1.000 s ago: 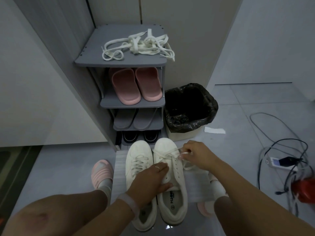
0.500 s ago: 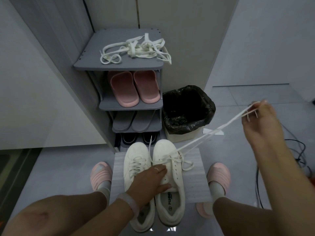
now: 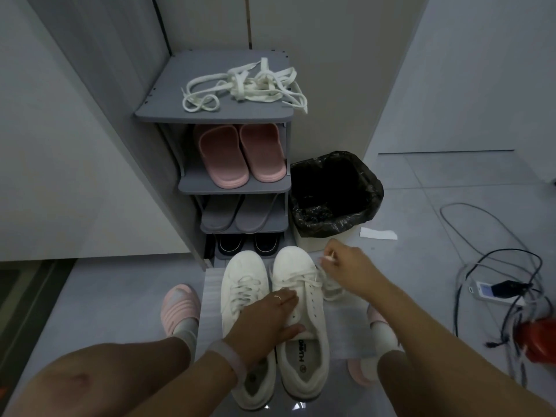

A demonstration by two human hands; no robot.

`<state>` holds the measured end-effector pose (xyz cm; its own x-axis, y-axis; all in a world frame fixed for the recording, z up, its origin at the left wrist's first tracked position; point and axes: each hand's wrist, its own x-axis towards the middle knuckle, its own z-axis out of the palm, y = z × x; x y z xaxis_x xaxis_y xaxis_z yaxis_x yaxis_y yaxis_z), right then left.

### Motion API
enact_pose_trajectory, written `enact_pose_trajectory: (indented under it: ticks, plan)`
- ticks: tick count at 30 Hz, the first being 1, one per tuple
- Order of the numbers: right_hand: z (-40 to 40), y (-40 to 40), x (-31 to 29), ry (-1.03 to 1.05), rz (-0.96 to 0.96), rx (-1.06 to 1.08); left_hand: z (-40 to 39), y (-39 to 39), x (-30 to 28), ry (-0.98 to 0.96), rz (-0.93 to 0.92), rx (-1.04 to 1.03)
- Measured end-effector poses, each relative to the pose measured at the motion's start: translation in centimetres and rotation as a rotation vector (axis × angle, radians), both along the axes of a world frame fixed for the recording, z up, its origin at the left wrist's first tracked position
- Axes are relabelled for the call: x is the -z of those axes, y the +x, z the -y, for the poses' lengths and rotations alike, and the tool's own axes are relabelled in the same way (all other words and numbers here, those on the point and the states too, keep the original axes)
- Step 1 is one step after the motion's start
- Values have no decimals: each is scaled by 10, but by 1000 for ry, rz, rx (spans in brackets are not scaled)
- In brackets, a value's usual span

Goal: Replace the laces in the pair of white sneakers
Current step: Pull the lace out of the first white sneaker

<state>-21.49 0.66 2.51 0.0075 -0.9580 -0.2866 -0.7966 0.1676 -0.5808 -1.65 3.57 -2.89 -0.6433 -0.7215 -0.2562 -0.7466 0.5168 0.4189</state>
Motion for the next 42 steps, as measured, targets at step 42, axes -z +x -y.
enact_pose_trajectory:
  ticks: [42]
  plan:
    - [3,40,16,-84,-454,-292,1,2,1,14,-49,2]
